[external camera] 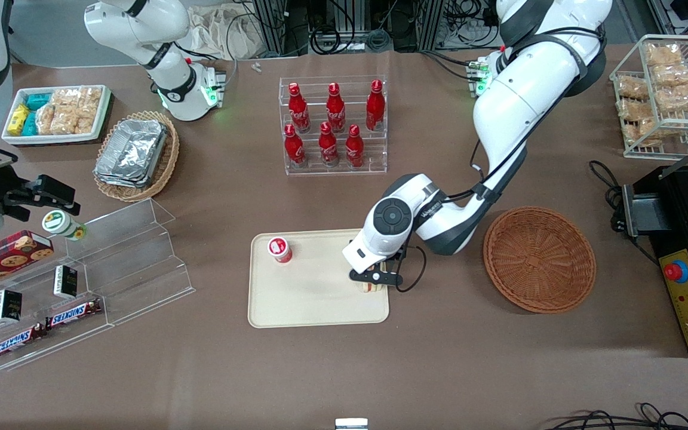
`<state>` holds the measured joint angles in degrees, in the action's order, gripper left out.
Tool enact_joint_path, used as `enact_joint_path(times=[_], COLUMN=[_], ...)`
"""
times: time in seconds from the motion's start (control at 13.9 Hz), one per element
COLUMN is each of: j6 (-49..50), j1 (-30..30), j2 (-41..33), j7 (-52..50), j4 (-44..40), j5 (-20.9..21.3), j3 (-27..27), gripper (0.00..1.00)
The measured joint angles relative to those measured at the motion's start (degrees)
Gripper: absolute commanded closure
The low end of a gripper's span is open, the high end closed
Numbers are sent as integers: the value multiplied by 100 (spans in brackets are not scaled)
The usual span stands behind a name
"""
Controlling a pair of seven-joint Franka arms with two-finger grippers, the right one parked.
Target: Place sandwich from basket to tray
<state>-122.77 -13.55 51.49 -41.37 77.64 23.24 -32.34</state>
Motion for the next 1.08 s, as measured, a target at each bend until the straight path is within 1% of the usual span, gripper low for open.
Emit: enact_joint_path(times=[0.14, 0.43, 0.65, 0.86, 1.08], j6=[230, 838, 1597, 1828, 2111], j1=[58, 508, 925, 1471, 2076], j2=[-153, -864, -1501, -2109, -2799], j7=[-36, -44, 47, 395, 719], j4=[-131, -234, -223, 49, 499], j5=[-32, -558, -728, -1203, -1349], j3=[-8, -24, -25, -22, -18], gripper=[0, 0, 0, 0, 0])
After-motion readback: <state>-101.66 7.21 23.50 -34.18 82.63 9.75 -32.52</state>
